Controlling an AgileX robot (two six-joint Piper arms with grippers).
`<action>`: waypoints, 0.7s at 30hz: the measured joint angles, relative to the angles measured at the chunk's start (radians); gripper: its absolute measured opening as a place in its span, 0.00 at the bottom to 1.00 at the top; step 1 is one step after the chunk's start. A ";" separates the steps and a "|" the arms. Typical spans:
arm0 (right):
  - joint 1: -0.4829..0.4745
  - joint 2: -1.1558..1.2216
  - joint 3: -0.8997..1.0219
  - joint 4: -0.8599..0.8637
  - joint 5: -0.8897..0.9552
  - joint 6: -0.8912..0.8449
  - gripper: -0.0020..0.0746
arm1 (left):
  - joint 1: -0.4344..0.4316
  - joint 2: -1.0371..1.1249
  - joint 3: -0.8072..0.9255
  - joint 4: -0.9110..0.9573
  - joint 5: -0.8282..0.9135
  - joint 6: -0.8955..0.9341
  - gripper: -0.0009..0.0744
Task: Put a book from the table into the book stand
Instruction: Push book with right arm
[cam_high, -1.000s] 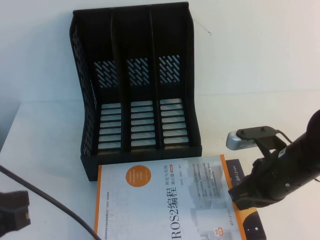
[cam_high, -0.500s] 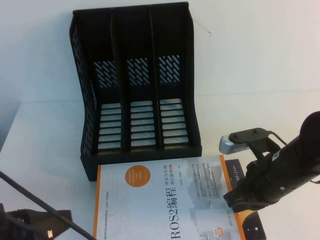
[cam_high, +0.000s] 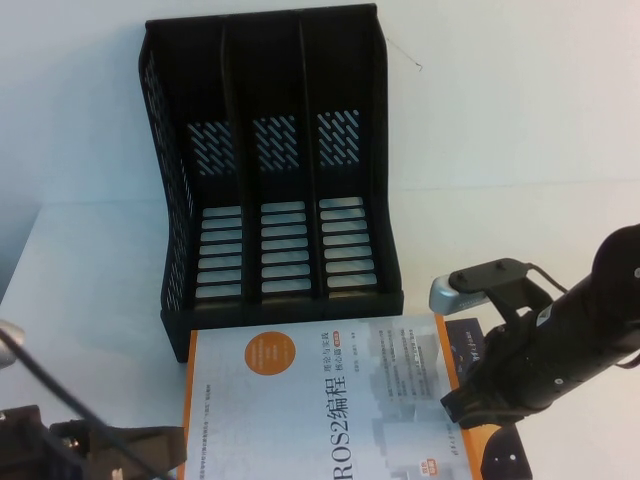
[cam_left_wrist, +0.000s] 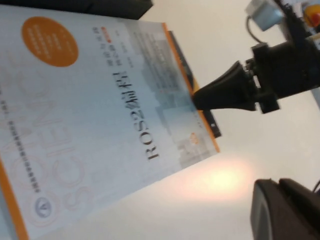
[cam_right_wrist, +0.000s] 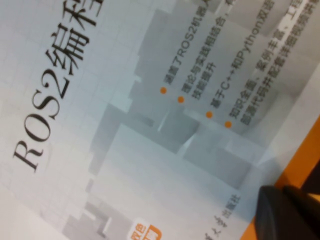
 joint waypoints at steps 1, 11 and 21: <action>0.002 0.000 0.000 -0.001 0.000 -0.001 0.03 | 0.000 0.023 0.000 0.025 -0.015 -0.010 0.01; 0.009 -0.065 0.000 -0.026 -0.015 -0.002 0.03 | 0.000 0.360 -0.031 0.029 -0.076 0.130 0.01; -0.009 -0.269 0.000 -0.173 0.065 0.149 0.03 | 0.000 0.583 -0.142 -0.057 -0.040 0.195 0.65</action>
